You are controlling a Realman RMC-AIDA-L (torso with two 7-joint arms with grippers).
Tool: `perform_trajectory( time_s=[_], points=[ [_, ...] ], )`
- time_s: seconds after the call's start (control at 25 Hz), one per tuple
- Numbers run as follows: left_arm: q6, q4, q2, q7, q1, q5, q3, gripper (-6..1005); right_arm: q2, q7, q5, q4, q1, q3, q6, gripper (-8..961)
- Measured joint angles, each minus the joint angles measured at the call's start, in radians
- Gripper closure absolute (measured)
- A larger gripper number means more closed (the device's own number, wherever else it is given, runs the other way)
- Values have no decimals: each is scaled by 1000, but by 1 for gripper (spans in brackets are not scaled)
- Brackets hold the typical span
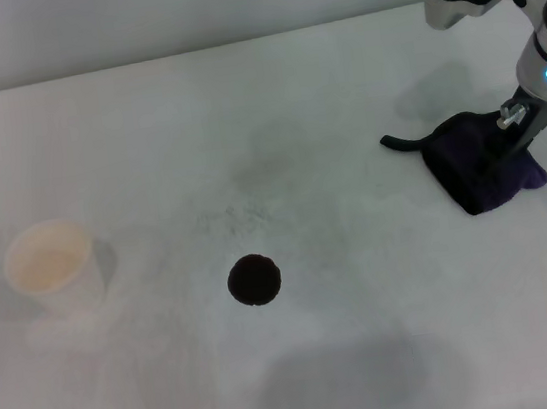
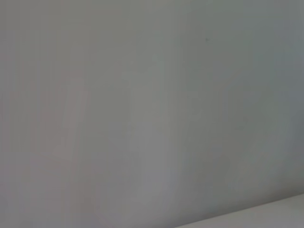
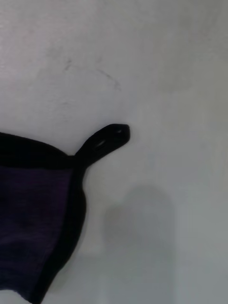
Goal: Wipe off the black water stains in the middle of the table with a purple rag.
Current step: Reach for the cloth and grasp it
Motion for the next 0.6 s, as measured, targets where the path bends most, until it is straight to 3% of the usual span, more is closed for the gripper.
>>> perform_trajectory(
  time_s=[0.16,0.36,0.6],
  points=[
    [-1,-2,-1,8,0,-1,0,113,0,0,0,-29,8,-2,-12,194],
    [-1,-4,-2,8,1,0,0,114,3,3,-23,-74,27,-5,-36,406],
    [6,-5,0,8,-2,0,0,114,5,11,-49,-130,56,-4,-64,539]
  ],
)
